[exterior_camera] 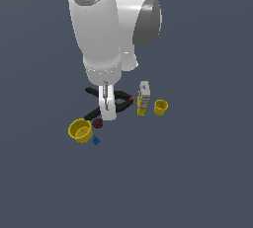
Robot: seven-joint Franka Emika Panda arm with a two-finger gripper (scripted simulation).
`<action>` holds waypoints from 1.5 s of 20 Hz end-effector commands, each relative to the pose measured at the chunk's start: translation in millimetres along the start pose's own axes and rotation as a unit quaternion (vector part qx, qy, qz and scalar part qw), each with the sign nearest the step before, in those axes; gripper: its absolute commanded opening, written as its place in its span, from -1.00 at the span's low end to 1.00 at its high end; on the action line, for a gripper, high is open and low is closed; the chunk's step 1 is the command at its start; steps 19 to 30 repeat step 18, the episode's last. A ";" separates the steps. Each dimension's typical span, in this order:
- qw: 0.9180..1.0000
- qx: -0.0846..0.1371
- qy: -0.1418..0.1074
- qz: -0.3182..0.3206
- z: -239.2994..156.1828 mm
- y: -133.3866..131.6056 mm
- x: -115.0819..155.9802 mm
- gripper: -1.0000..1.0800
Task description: Pick up a designated object from a clutter of objects.
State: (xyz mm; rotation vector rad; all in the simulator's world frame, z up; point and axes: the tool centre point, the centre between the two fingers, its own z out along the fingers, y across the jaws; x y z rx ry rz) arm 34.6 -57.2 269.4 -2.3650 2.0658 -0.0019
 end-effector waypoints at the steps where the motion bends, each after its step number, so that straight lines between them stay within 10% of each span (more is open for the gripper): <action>1: 1.000 0.000 0.000 0.000 -26.2 4.4 -1.7 -1.00; 13: 1.000 -0.001 0.000 -0.001 -99.1 13.0 -7.4 -1.00; 30: 1.000 -0.001 0.000 -0.001 -105.3 12.9 -7.9 -1.00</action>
